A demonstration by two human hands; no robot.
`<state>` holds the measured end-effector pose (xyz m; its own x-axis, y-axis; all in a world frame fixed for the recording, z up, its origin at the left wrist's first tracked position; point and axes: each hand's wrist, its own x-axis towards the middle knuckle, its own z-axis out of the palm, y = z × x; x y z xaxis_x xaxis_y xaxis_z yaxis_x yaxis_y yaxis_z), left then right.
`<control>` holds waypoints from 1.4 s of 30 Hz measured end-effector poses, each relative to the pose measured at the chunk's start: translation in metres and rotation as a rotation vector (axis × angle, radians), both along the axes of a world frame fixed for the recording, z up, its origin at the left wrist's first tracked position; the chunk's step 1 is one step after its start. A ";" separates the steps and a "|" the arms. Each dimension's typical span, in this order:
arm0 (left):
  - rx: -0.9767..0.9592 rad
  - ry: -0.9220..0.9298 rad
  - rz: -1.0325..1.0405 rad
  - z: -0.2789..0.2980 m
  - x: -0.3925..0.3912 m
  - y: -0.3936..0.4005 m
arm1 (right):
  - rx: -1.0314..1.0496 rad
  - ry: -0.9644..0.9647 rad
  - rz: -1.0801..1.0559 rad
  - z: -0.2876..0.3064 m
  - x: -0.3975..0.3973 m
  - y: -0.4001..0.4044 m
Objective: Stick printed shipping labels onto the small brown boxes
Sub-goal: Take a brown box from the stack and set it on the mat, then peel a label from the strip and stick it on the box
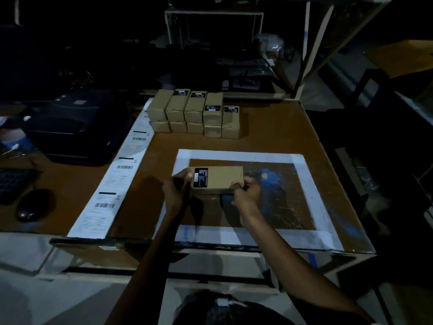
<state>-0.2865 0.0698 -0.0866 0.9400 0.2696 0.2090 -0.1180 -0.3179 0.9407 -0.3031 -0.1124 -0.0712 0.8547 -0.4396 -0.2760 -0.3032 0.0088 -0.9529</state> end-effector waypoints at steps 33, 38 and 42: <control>0.365 0.281 -0.169 -0.009 0.006 0.272 | -0.015 0.246 0.346 0.008 -0.008 0.284; 0.411 0.261 -0.177 -0.015 0.004 0.285 | -0.036 0.277 0.327 0.014 0.002 0.307; 0.417 0.197 -0.163 -0.016 0.006 0.289 | -0.020 0.305 0.372 0.020 0.010 0.313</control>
<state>-0.2801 0.3589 -0.1022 0.9956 0.0471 0.0814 -0.0297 -0.6646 0.7467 -0.2933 0.2008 -0.0513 0.8365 -0.1271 -0.5331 -0.5479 -0.1706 -0.8190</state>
